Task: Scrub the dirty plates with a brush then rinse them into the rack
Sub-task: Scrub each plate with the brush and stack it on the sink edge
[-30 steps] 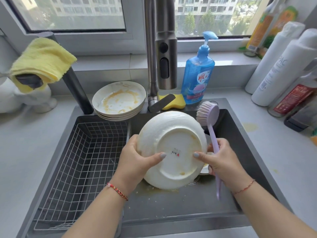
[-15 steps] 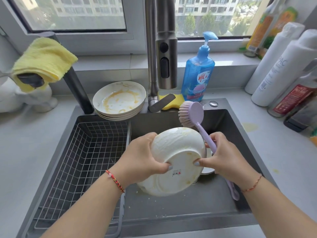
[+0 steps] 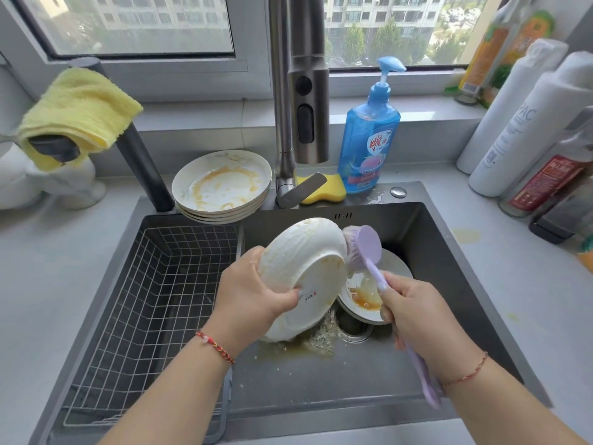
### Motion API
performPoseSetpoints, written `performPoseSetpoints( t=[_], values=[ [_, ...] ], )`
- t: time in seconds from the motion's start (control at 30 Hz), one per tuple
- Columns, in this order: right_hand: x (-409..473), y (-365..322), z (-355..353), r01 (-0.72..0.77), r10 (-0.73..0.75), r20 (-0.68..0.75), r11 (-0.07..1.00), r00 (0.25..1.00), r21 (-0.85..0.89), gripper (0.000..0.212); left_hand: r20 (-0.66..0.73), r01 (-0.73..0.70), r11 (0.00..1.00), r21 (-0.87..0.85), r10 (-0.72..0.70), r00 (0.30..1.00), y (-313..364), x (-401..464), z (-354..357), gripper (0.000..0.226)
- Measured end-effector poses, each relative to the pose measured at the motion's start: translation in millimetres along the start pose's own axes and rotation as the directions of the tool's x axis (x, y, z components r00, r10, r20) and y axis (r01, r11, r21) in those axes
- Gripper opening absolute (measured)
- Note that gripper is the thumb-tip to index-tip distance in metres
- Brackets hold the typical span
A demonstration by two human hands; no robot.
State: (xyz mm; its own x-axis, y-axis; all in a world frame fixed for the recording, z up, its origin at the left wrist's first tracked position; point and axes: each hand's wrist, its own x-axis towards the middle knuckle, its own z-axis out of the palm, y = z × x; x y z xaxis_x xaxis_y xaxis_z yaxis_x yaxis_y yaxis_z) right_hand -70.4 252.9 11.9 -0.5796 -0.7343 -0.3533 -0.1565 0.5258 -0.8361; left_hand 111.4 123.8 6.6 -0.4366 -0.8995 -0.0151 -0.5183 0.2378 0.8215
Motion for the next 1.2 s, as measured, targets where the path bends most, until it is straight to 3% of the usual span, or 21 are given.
performPoseSetpoints(
  t=[0.13,0.2,0.3,0.43,0.53,0.63,0.73,0.83,0.93,1.0,1.07,1.2],
  values=[
    [-31,-36,3,0.206,-0.207,0.128,0.978,0.97,0.023,0.046,0.001,0.012,0.999,0.049,-0.012,1.0,-3,1,6,0.037],
    [-46,-42,11,0.31,-0.281,0.199,0.941,0.939,-0.137,0.044,-0.018,0.046,0.998,0.038,-0.045,0.999,0,2,11,0.037],
    [-57,-41,19,0.39,-0.306,0.275,0.854,0.911,-0.343,0.044,-0.072,-0.059,0.996,0.065,0.064,0.995,2,5,19,0.039],
    [-40,-41,5,0.274,-0.237,0.16,0.922,0.958,-0.275,0.038,-0.015,0.038,0.999,0.005,-0.038,0.999,-1,0,10,0.036],
    [-13,-28,-9,0.019,-0.01,0.054,0.983,0.998,-0.182,0.032,-0.02,0.02,1.0,-0.024,-0.021,1.0,-3,-4,3,0.038],
    [-4,-13,-8,-0.112,0.125,0.048,0.972,0.991,-0.208,0.029,-0.02,0.027,0.999,-0.037,-0.028,0.999,-1,-3,0,0.039],
    [-9,-10,-5,-0.065,0.075,0.044,0.978,0.996,-0.196,0.027,0.0,0.013,1.0,-0.022,-0.013,1.0,-1,-2,0,0.04],
    [-25,-26,-3,0.108,-0.091,0.094,0.975,0.991,-0.192,0.029,0.012,0.007,1.0,0.018,-0.007,1.0,-3,-3,5,0.037],
    [-52,-45,10,0.313,-0.246,0.234,0.895,0.941,-0.317,0.04,0.014,0.044,0.999,0.03,-0.044,0.999,-2,-3,15,0.036],
    [-62,-49,18,0.374,-0.279,0.27,0.827,0.922,-0.42,0.043,0.013,-0.015,0.992,0.121,0.014,1.0,0,-2,20,0.036],
    [-60,-49,15,0.363,-0.276,0.246,0.809,0.929,-0.462,0.043,-0.018,0.007,0.999,0.051,-0.006,1.0,-1,-1,19,0.036],
    [-26,-35,-4,0.19,-0.171,0.086,0.93,0.981,-0.315,0.031,0.008,-0.007,1.0,-0.023,0.007,1.0,-7,-3,7,0.037]
  ],
)
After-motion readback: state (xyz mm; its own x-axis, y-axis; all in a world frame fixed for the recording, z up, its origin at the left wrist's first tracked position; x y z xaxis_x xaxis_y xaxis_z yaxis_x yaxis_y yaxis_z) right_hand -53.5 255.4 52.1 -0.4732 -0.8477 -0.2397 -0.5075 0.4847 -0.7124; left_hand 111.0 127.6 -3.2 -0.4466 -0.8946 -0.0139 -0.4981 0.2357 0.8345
